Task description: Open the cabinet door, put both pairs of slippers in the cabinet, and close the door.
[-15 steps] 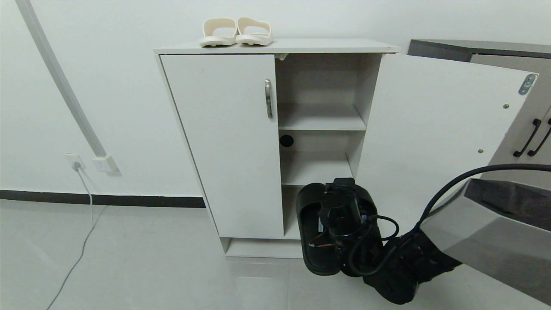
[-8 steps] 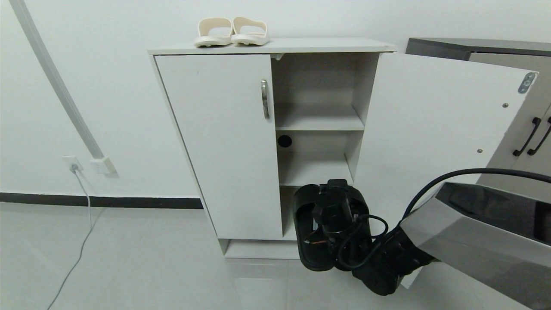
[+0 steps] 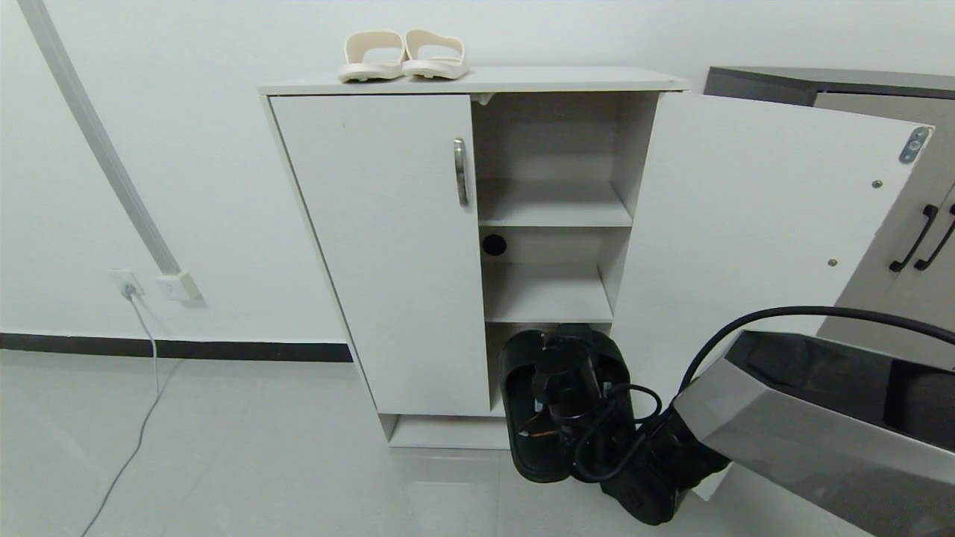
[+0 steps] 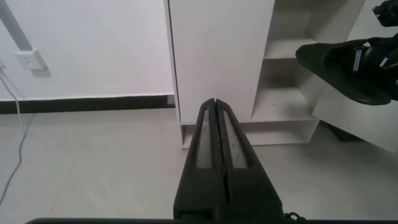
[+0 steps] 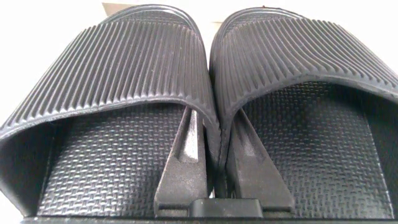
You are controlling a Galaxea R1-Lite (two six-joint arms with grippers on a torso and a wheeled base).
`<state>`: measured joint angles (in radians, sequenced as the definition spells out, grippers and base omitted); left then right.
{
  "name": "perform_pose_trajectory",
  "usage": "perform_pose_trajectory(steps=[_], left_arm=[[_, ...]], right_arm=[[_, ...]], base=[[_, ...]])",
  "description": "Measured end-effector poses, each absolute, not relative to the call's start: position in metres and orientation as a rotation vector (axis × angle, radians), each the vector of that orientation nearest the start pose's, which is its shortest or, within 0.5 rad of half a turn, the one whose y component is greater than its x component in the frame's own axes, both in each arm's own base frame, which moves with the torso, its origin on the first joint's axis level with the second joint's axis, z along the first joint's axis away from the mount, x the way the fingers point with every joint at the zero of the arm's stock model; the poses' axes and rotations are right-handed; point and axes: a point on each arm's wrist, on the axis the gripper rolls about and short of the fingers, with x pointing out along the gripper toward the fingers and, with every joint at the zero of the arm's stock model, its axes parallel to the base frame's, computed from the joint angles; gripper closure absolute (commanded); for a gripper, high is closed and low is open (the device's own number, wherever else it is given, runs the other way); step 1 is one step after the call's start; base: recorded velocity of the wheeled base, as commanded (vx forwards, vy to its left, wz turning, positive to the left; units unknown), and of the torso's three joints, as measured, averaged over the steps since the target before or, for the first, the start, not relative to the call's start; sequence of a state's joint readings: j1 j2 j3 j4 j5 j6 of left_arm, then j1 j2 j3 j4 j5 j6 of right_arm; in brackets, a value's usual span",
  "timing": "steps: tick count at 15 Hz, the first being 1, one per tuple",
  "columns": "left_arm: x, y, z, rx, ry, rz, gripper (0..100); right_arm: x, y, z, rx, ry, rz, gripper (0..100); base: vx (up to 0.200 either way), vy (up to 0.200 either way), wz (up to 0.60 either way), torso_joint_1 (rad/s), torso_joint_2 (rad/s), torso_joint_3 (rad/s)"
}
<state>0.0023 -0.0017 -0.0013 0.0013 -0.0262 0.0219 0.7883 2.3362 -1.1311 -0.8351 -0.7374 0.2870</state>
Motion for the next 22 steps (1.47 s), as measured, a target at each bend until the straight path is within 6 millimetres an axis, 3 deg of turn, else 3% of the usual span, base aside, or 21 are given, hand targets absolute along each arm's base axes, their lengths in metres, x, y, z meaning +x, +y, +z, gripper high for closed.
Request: perform_pose_trajectory(steps=[9,16,19,22], left_arm=[[-0.023,-0.001,0.076,0.021,-0.002,-0.023,100],[-0.023,-0.001,0.076,0.021,-0.002,-0.023,100],[-0.023,-0.001,0.076,0.022,-0.002,-0.024,100],[-0.023,-0.001,0.076,0.022,-0.002,-0.024,100]], right_arm=[[0.317,0.297,0.035,0.025,0.271,0.005,100],[0.326,0.298,0.038,0.014,-0.044,0.002,100],[0.330,0.295,0.030,-0.006,-0.054,-0.010,100],[0.331,0.293,0.039,-0.003,-0.071,-0.014,100]], base=[[0.000,0.000,0.00,0.003,0.00,-0.176],[0.000,0.000,0.00,0.005,0.00,-0.193],[0.000,0.000,0.00,0.001,0.00,-0.038],[0.000,0.000,0.00,0.000,0.00,0.000]])
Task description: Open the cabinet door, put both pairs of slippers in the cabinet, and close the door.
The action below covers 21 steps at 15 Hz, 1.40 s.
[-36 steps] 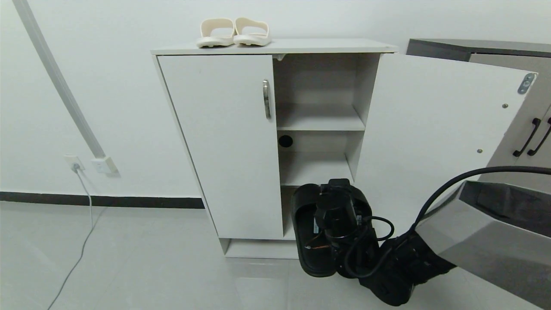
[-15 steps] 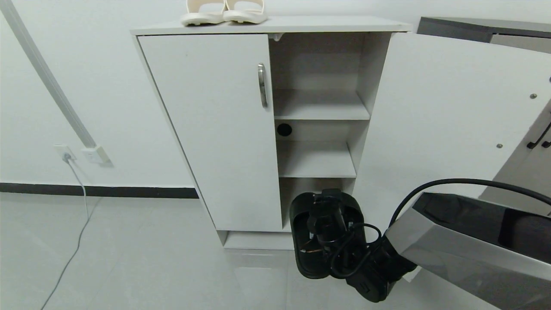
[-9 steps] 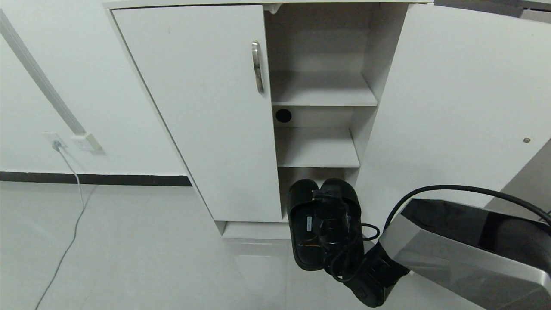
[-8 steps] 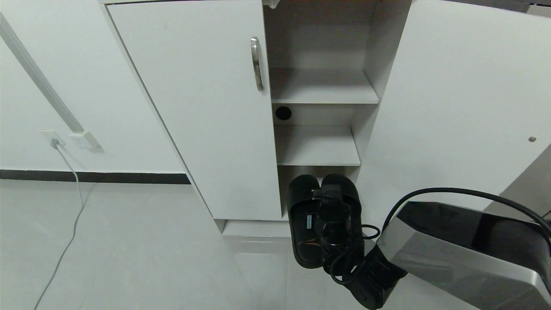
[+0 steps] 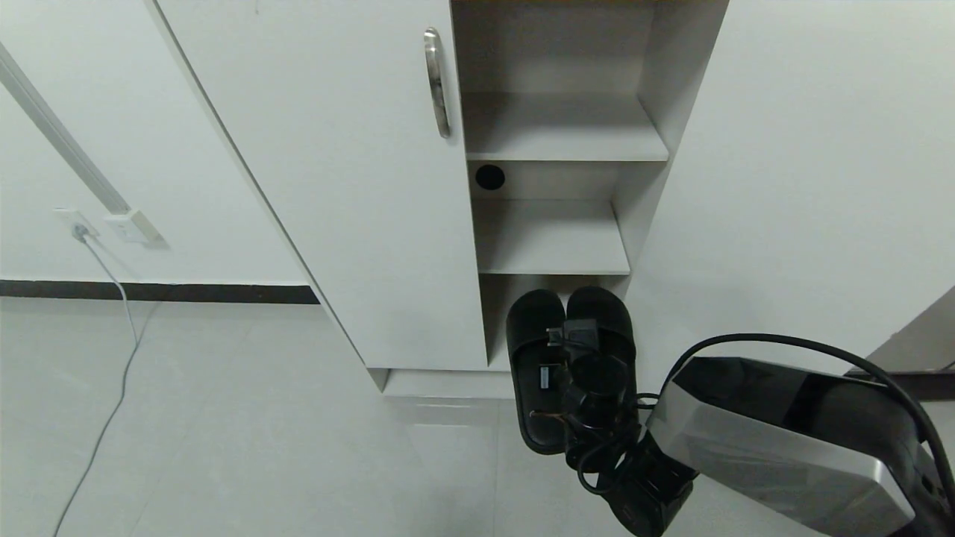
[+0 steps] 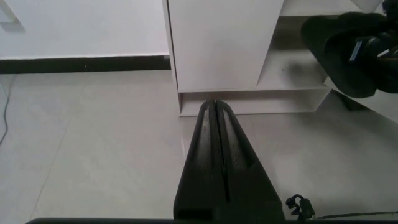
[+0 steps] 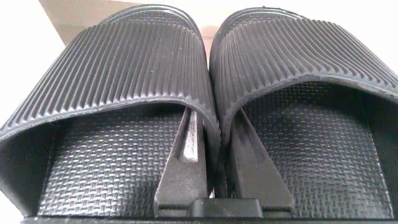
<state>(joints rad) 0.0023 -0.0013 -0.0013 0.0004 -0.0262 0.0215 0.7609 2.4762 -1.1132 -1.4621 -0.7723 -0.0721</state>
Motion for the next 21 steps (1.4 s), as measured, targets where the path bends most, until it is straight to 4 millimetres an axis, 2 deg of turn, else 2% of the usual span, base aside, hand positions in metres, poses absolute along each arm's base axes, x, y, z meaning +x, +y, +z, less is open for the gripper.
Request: perform_pose_trajectory(steps=[2,4,14,17,21], left_arm=[[-0.023,-0.001,0.076,0.022,-0.002,-0.024,100],[-0.023,-0.001,0.076,0.020,-0.002,-0.023,100],[-0.023,-0.001,0.076,0.020,-0.002,-0.023,100],[-0.023,-0.001,0.076,0.020,-0.003,-0.023,100],[-0.023,-0.001,0.076,0.020,-0.002,-0.024,100]], right_arm=[[0.330,0.292,0.050,0.008,-0.085,-0.014,100],[0.329,0.291,0.057,0.015,-0.096,-0.015,100],[0.329,0.291,0.060,0.011,-0.096,-0.008,100],[0.336,0.289,0.057,-0.014,-0.063,-0.011,100],[0.359,0.293,0.067,0.002,-0.038,-0.038,100]], base=[[0.000,0.000,0.00,0.000,0.00,0.000],[0.200,0.000,0.00,0.000,0.00,0.002],[0.200,0.000,0.00,0.003,0.00,0.002],[0.067,0.000,0.00,0.001,0.00,-0.001],[0.000,0.000,0.00,0.000,0.00,0.000]])
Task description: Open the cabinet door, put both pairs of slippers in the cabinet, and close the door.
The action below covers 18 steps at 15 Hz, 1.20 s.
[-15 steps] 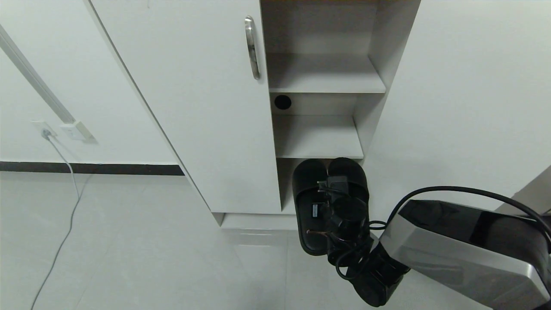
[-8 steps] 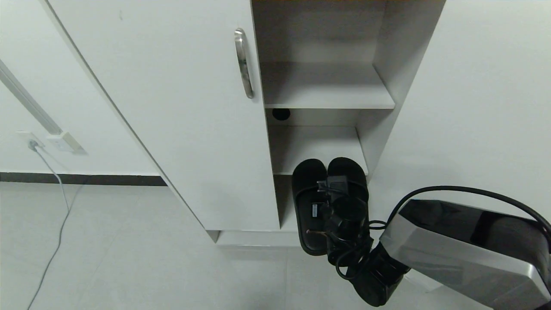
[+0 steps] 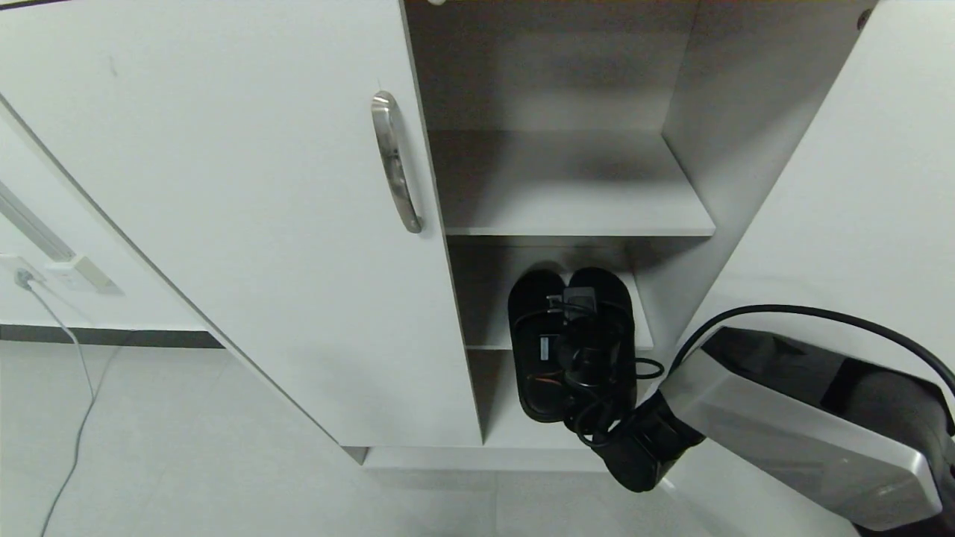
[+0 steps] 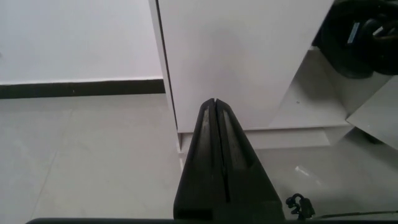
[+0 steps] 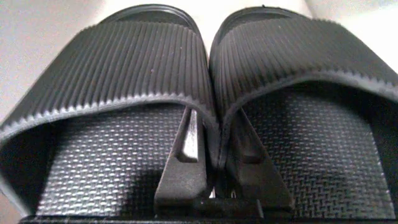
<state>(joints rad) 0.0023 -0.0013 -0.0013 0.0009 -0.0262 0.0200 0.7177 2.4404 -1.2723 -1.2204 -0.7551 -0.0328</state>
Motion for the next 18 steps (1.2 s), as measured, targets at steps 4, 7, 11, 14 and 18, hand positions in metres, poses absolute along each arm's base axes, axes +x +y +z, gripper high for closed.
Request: perform_pose_trajectory(steps=[4,7,11,14,18], left_arm=[[-0.023,-0.001,0.076,0.020,-0.002,-0.024,100],[-0.023,-0.001,0.076,0.020,-0.002,-0.023,100],[-0.023,-0.001,0.076,0.020,-0.003,-0.024,100],[-0.023,-0.001,0.076,0.020,-0.003,-0.024,100],[-0.023,-0.001,0.076,0.020,-0.003,-0.023,100]], right_arm=[[0.386,0.300,0.090,0.040,-0.072,-0.064,100],[0.407,0.298,0.097,0.053,-0.090,-0.090,100],[0.429,0.293,0.096,0.070,-0.067,-0.103,100],[0.437,0.291,0.092,0.091,-0.068,-0.095,100],[0.439,0.291,0.089,0.092,-0.069,-0.099,0]], base=[[0.000,0.000,0.00,0.000,0.00,0.000],[0.000,0.000,0.00,0.000,0.00,0.000],[0.000,0.000,0.00,0.000,0.00,0.000],[0.000,0.000,0.00,0.000,0.00,0.000],[0.000,0.000,0.00,0.000,0.00,0.000]])
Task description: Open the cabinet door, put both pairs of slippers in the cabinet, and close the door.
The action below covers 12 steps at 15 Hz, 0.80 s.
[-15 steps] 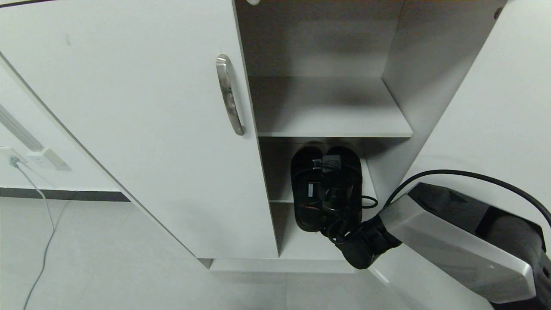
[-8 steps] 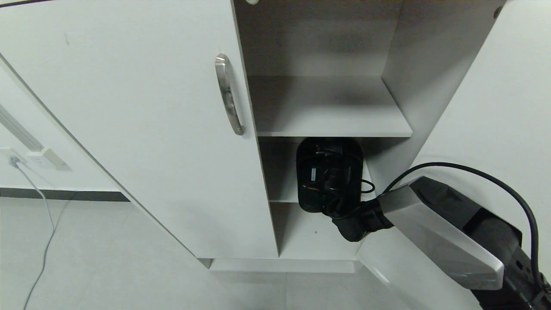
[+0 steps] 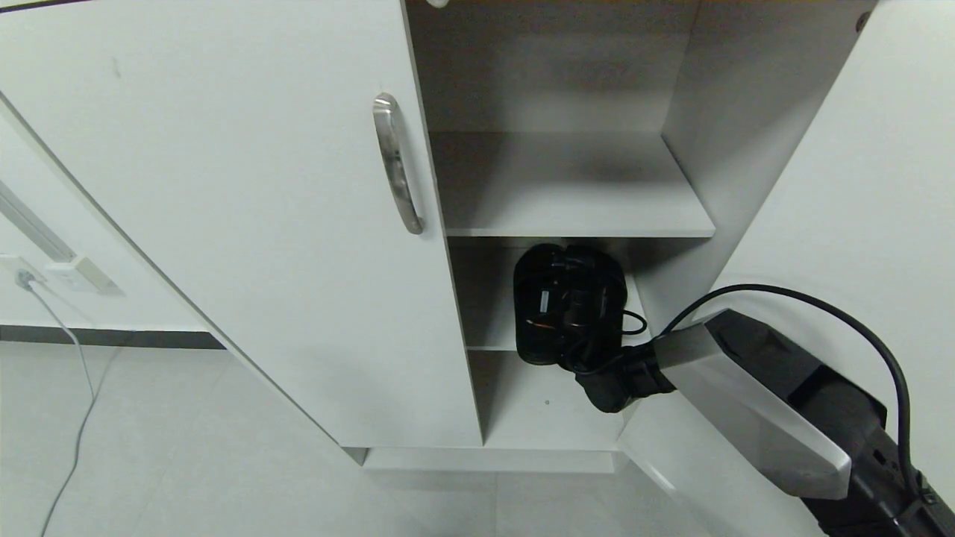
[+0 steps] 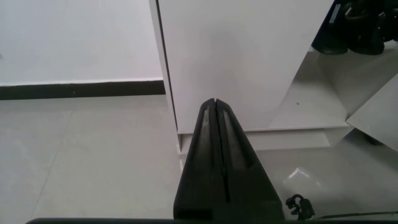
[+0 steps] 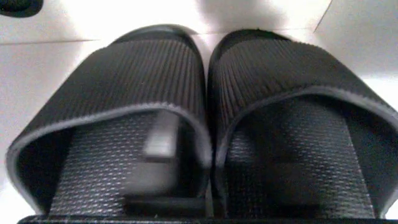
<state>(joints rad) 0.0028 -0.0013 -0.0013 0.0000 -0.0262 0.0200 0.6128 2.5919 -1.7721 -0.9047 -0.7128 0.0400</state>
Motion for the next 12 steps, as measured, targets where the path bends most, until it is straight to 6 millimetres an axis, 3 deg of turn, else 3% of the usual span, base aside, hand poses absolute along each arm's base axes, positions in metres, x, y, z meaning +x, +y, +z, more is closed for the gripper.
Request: perform_pose_trajectory(steps=[3,6,9,12], left_arm=[[-0.023,-0.001,0.076,0.020,-0.003,-0.023,100],[-0.023,-0.001,0.076,0.020,-0.002,-0.023,100],[-0.023,-0.001,0.076,0.020,-0.003,-0.023,100],[-0.023,-0.001,0.076,0.020,-0.002,-0.023,100]], right_arm=[[0.432,0.290,0.084,0.073,-0.044,-0.093,0],[0.412,0.290,0.085,0.060,-0.027,-0.076,0],[0.375,0.288,0.088,0.049,-0.012,-0.041,0],[0.326,0.284,0.088,0.038,0.001,0.009,0]], base=[[0.000,0.000,0.00,0.000,0.00,0.000],[0.000,0.000,0.00,0.000,0.00,0.000],[0.000,0.000,0.00,0.000,0.00,0.000],[0.000,0.000,0.00,0.000,0.00,0.000]])
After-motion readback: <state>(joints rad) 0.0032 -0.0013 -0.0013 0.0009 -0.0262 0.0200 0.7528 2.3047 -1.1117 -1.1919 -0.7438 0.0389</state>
